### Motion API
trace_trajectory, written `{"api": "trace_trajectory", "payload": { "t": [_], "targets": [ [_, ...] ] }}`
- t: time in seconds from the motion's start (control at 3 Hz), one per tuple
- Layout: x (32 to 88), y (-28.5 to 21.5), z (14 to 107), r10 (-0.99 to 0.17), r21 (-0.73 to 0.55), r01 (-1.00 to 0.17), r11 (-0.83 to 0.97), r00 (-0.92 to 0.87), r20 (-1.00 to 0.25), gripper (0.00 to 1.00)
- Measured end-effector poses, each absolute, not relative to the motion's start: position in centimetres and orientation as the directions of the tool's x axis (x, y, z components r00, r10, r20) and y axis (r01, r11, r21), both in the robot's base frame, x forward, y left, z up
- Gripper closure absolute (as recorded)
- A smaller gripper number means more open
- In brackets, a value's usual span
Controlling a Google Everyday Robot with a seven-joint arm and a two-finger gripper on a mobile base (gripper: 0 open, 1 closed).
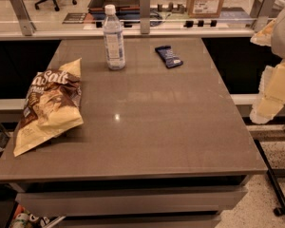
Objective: Pick rxbar blueberry
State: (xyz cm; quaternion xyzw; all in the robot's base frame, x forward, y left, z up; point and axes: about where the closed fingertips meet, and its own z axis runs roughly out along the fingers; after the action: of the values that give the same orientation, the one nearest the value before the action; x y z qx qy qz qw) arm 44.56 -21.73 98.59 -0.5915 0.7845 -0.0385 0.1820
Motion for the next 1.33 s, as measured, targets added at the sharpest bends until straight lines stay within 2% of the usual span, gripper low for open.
{"api": "trace_trajectory", "payload": {
  "t": [0.67, 1.33],
  "targets": [
    [47.9, -23.0, 97.4, -0.823, -0.277, -0.826, 0.492, -0.336, -0.458, 0.00],
    [50.6, -21.9, 96.3, -0.655, -0.288, -0.695, 0.659, -0.341, -0.674, 0.00]
  ]
}}
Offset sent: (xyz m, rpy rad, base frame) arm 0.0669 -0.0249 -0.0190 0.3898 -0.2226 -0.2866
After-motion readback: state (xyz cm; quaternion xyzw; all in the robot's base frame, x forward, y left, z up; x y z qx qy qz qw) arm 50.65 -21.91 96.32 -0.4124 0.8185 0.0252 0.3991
